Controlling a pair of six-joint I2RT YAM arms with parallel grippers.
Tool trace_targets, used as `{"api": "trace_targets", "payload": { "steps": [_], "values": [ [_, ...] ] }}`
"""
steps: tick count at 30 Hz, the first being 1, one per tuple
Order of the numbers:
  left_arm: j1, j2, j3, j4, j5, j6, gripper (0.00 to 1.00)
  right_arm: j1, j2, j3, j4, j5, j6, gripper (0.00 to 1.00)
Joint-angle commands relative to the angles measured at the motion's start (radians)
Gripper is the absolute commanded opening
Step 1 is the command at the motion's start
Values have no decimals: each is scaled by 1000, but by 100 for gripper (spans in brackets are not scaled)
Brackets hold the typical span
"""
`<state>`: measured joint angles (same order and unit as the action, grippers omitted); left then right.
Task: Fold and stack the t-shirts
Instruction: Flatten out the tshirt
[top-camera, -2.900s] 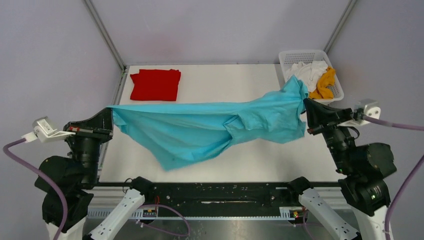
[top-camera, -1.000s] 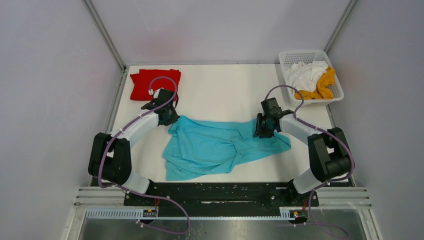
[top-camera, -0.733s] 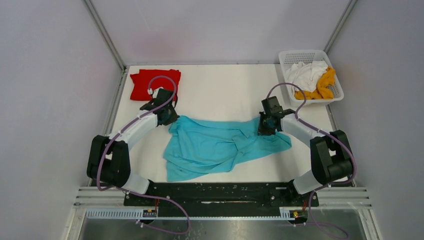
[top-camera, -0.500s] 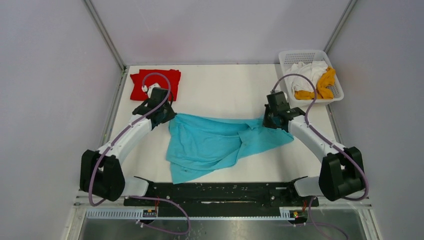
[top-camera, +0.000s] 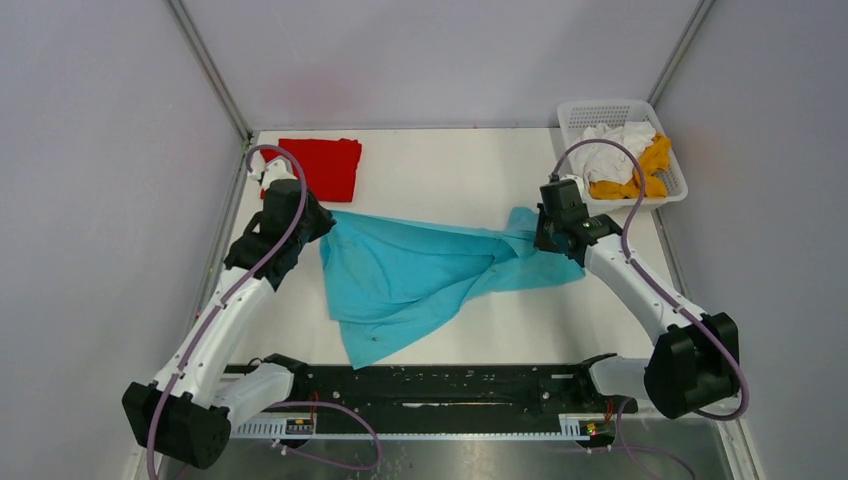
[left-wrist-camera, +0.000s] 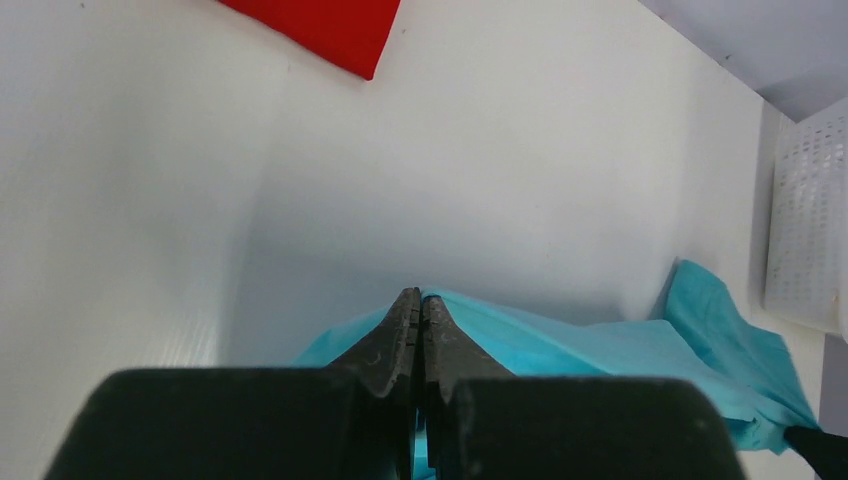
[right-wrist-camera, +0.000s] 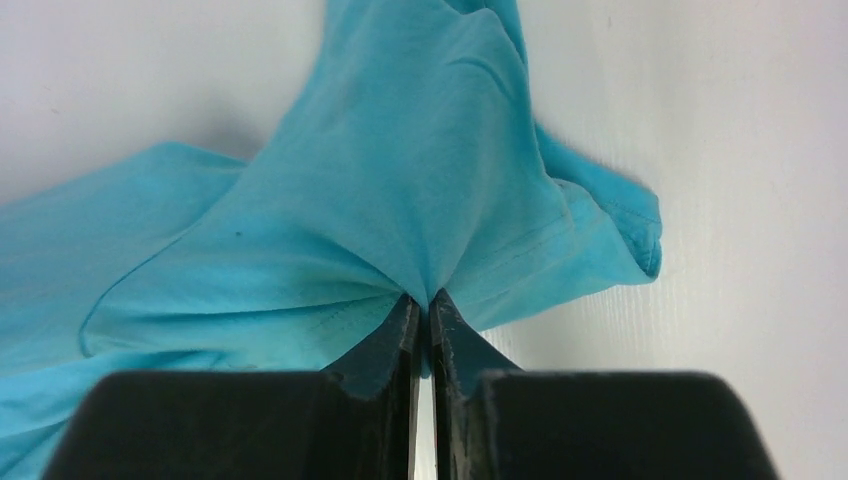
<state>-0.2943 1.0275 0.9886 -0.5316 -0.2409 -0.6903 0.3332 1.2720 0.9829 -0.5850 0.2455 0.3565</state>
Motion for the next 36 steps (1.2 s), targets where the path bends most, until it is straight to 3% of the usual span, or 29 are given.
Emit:
{"api": "trace_targets", "payload": {
  "steps": [1, 6, 23, 27, 36],
  "values": [
    [3, -16, -3, 15, -44, 17, 0, 4, 68, -44, -13, -37, -8, 12],
    [2, 43, -39, 33, -3, 4, 0, 4, 169, -69, 1, -106, -4, 16],
    [1, 100, -28, 45, -16, 25, 0, 5, 254, 61, -57, -20, -25, 24],
    [2, 111, -29, 48, -13, 27, 0, 4, 275, 87, -84, 3, -37, 33],
    [1, 124, -34, 58, -5, 31, 0, 6, 310, 120, -91, 9, -46, 26]
  ]
}}
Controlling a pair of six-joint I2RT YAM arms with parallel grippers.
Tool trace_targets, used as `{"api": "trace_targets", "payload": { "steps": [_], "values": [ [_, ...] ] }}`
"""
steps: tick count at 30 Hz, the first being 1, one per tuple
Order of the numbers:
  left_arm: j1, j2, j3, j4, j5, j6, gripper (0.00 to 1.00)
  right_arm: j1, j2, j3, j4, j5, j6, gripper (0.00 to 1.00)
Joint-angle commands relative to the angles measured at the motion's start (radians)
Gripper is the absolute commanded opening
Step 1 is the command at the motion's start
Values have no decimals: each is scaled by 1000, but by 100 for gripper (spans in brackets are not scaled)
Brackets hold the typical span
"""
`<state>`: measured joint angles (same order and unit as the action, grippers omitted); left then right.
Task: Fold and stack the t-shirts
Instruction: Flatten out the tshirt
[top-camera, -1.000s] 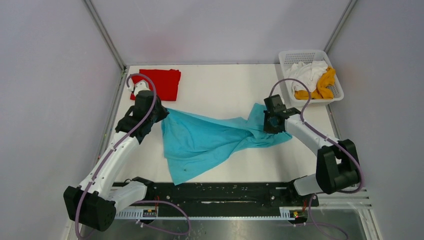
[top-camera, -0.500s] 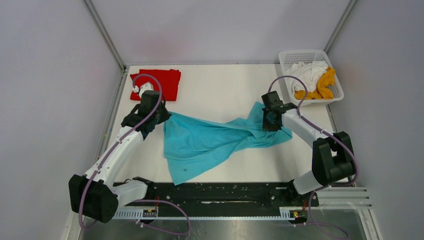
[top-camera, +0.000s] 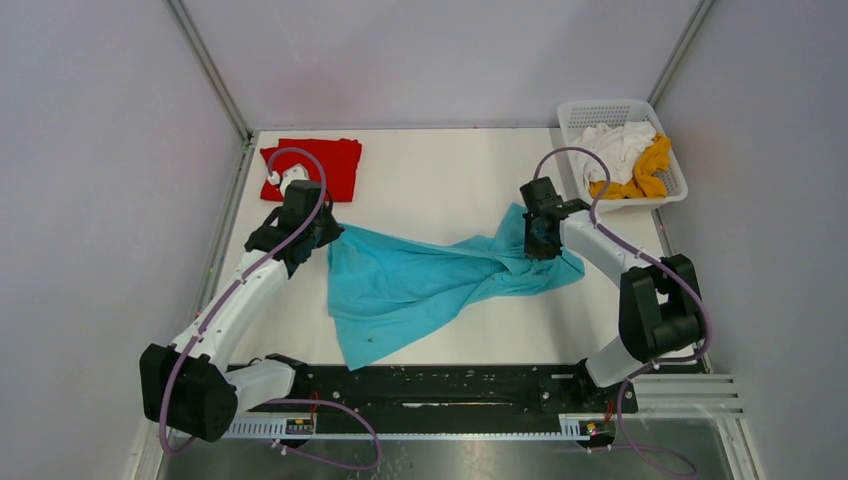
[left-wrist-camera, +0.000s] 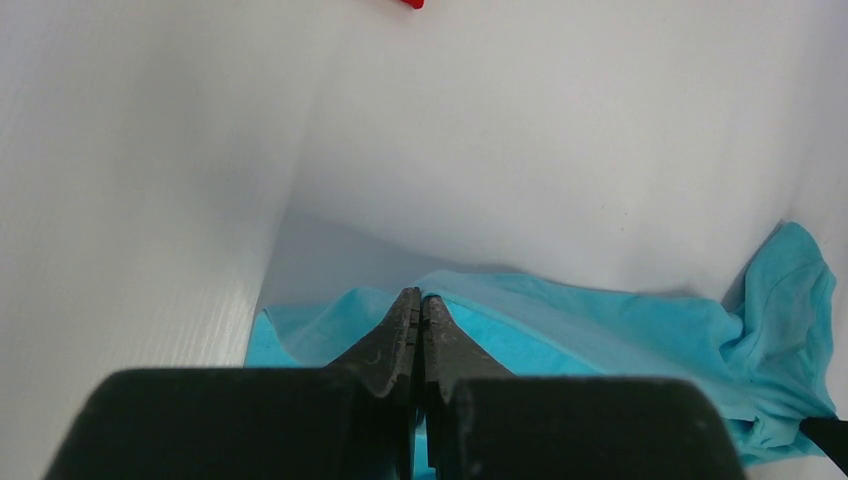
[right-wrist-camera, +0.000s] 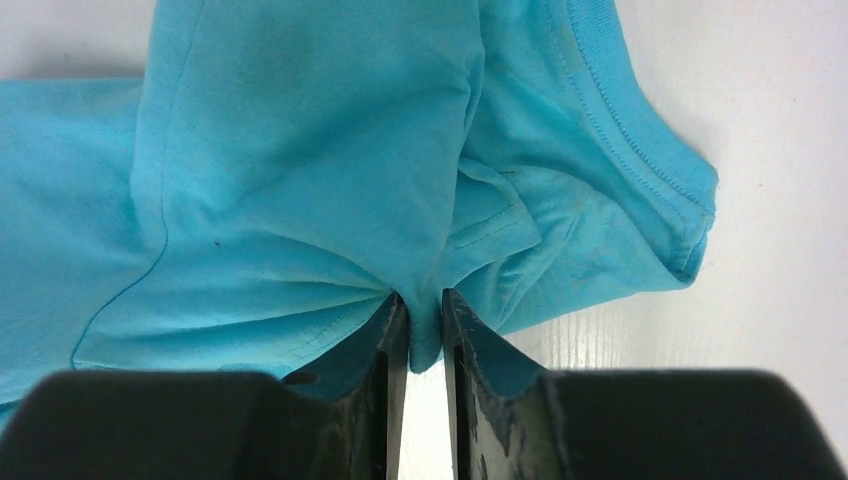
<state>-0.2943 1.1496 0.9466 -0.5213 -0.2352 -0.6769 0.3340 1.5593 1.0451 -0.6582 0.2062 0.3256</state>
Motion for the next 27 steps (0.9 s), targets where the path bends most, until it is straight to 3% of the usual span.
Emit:
{"api": "trace_targets", "payload": {
  "steps": [1, 9, 19, 23, 27],
  "values": [
    [3, 3, 8, 49, -10, 17, 0, 5, 29, 70, -26, 62, -19, 27],
    [2, 2, 6, 50, -13, 21, 0, 5, 109, 160, -26, 80, -43, 28],
    [2, 4, 12, 49, -19, 26, 0, 5, 234, 333, -37, 144, -110, 18],
    [2, -10, 63, 20, -41, 28, 0, 5, 155, 364, -37, 222, -122, 11],
    [3, -99, 151, 14, -63, 37, 0, 5, -92, 317, -25, 304, -113, 8]
  ]
}}
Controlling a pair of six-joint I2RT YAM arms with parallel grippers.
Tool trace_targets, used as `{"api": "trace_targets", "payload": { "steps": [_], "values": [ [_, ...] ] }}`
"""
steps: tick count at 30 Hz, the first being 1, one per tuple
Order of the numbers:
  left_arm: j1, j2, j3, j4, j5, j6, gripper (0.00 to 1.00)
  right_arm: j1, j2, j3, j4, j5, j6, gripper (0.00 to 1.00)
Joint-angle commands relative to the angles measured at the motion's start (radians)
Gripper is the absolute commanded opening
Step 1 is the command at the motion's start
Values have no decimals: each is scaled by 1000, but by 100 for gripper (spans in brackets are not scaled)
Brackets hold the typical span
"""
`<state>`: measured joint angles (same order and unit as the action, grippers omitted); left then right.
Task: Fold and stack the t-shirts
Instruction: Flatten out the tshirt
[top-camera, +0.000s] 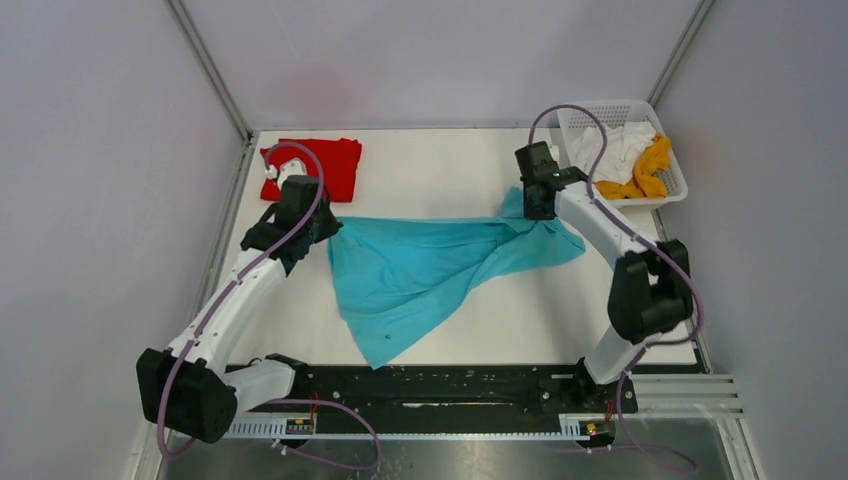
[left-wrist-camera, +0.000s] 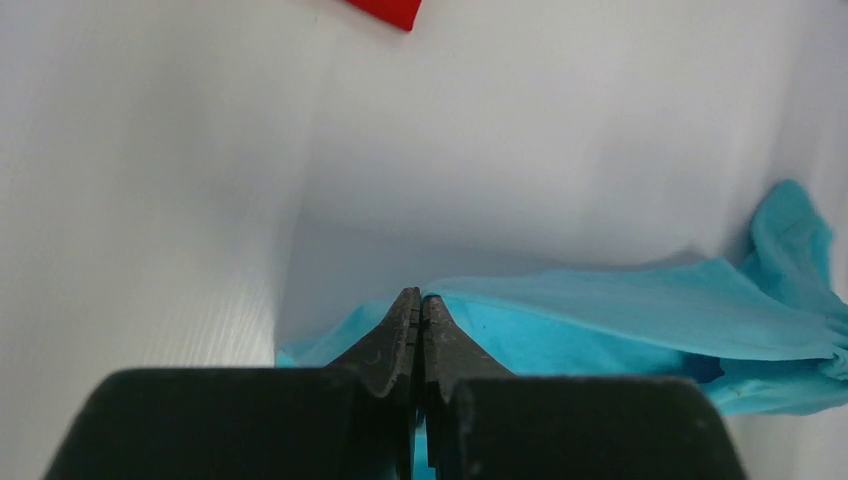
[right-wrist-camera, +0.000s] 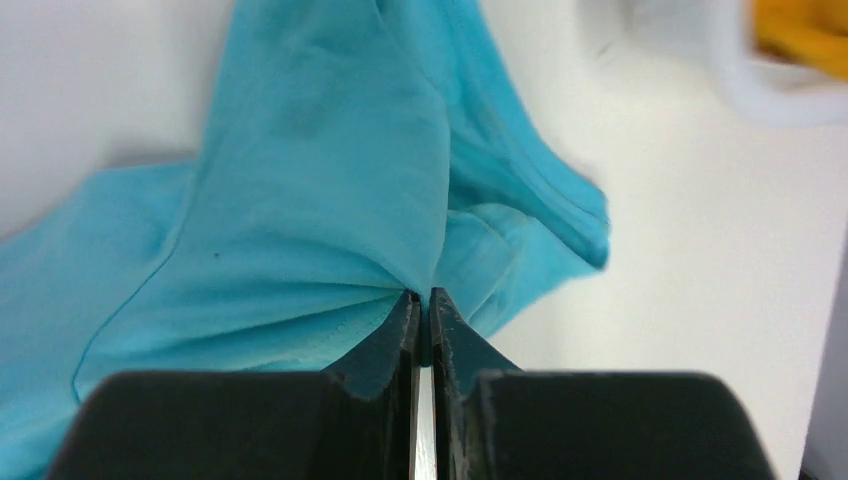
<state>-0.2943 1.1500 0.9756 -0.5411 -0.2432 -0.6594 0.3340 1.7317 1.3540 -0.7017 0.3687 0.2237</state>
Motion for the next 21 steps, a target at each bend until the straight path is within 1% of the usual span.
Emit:
{"api": "trace_targets", "payload": {
  "steps": [1, 7, 11, 13, 15, 17, 18, 19, 21],
  "values": [
    [2, -128, 143, 36, -56, 23, 0, 5, -344, -13, 19, 145, -11, 8],
    [2, -337, 230, 61, -75, 36, 0, 6, -811, -89, 45, 22, -37, 9],
    [2, -477, 198, 111, -59, 33, 0, 5, -1042, -157, 69, -31, 10, 10],
    [2, -513, 171, 130, -32, 30, 0, 6, -1100, -198, 68, -76, 15, 12],
    [3, -505, 152, 114, 4, 29, 0, 5, -1112, -225, 4, -85, 27, 14],
    [1, -476, 115, 96, 40, 9, 0, 6, -1101, -273, -75, -58, 80, 19],
    [2, -458, 84, 96, 64, -7, 0, 5, -1089, -307, -112, -47, 116, 25],
    [3, -436, 46, 104, 96, -29, 0, 5, -1076, -351, -137, -52, 140, 39],
    [1, -383, -20, 113, 140, -56, 0, 6, -1039, -423, -162, -65, 155, 85]
  ]
}}
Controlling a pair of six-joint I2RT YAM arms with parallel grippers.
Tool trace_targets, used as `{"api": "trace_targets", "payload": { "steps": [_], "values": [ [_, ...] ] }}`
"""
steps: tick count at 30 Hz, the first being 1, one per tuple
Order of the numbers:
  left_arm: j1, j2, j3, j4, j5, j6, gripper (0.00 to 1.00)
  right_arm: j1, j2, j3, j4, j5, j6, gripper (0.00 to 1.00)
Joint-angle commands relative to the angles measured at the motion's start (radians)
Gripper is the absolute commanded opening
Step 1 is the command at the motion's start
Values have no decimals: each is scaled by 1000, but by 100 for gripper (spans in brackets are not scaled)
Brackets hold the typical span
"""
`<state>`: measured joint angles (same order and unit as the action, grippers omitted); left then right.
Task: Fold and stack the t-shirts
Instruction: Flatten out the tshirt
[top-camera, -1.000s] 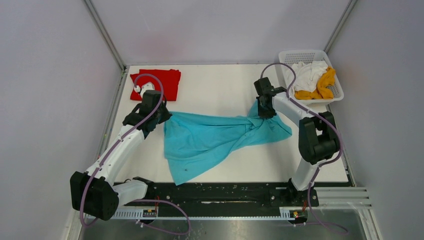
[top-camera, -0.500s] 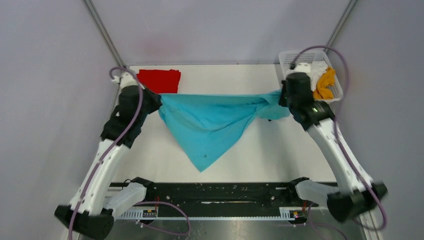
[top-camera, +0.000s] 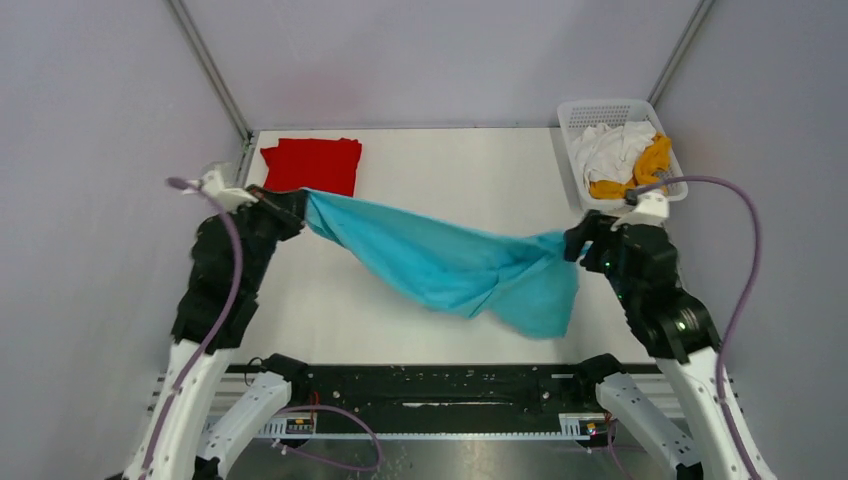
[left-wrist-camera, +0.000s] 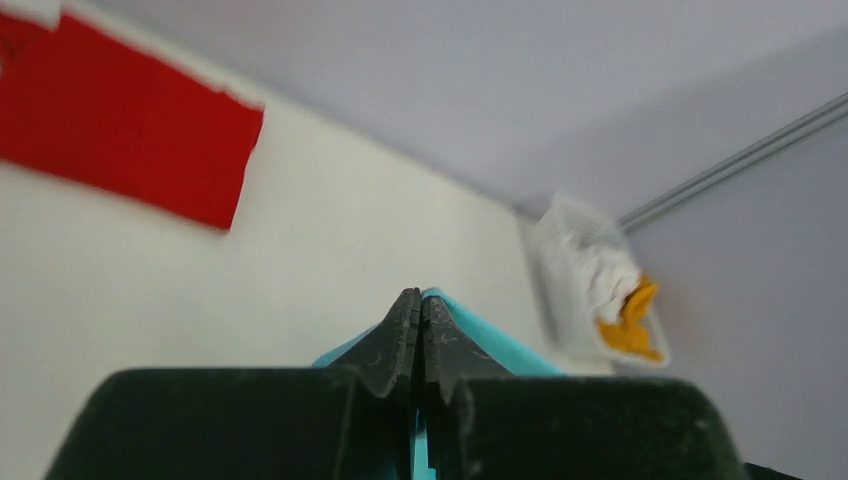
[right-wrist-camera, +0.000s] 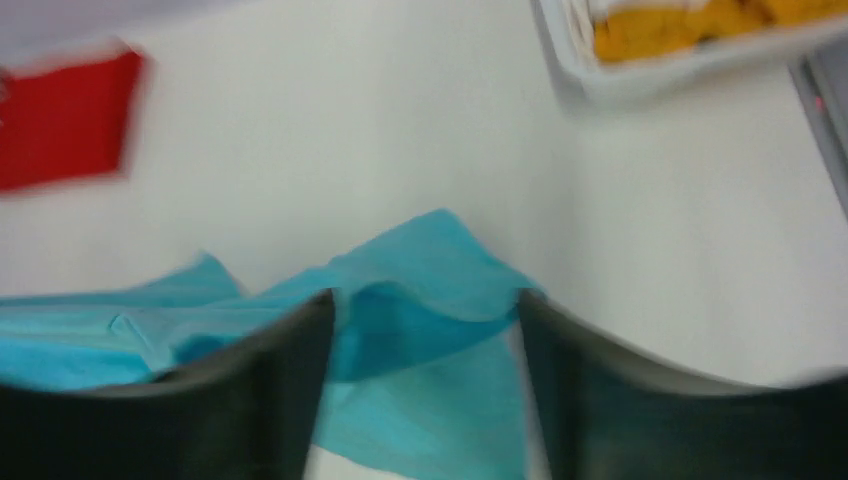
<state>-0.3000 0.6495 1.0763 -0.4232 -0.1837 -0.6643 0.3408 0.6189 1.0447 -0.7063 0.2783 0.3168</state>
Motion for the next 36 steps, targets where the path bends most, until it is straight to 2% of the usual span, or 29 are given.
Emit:
{"api": "trace_targets", "payload": {
  "steps": [1, 3, 7, 12, 15, 18, 20, 24, 32, 36],
  "values": [
    [7, 145, -136, -7, 93, -57, 0, -2, 103, -128, -171, 19, 54, 97],
    [7, 191, -148, -21, 94, -67, 0, -2, 136, -128, -189, 0, 27, 100],
    [6, 218, -154, -29, 80, -73, 0, 50, 191, -162, -95, -102, -40, 99],
    [6, 202, -160, -29, 47, -59, 0, 133, 392, -176, 59, -210, -125, 100],
    [6, 210, -164, -43, 36, -51, 0, 132, 547, -123, 101, -151, -81, 99],
    [6, 222, -161, -58, 25, -48, 0, 121, 666, -63, 50, -86, 62, 99],
    [6, 225, -167, -55, 30, -49, 0, 83, 681, -104, 110, -145, 163, 99],
    [6, 237, -183, -44, 38, -49, 0, -19, 662, -240, 308, -380, 324, 100],
    [5, 267, -194, -41, 38, -49, 0, -65, 697, -333, 332, -413, 372, 96],
    [7, 277, -199, -35, 41, -52, 0, -67, 730, -366, 392, -472, 388, 87]
  ]
}}
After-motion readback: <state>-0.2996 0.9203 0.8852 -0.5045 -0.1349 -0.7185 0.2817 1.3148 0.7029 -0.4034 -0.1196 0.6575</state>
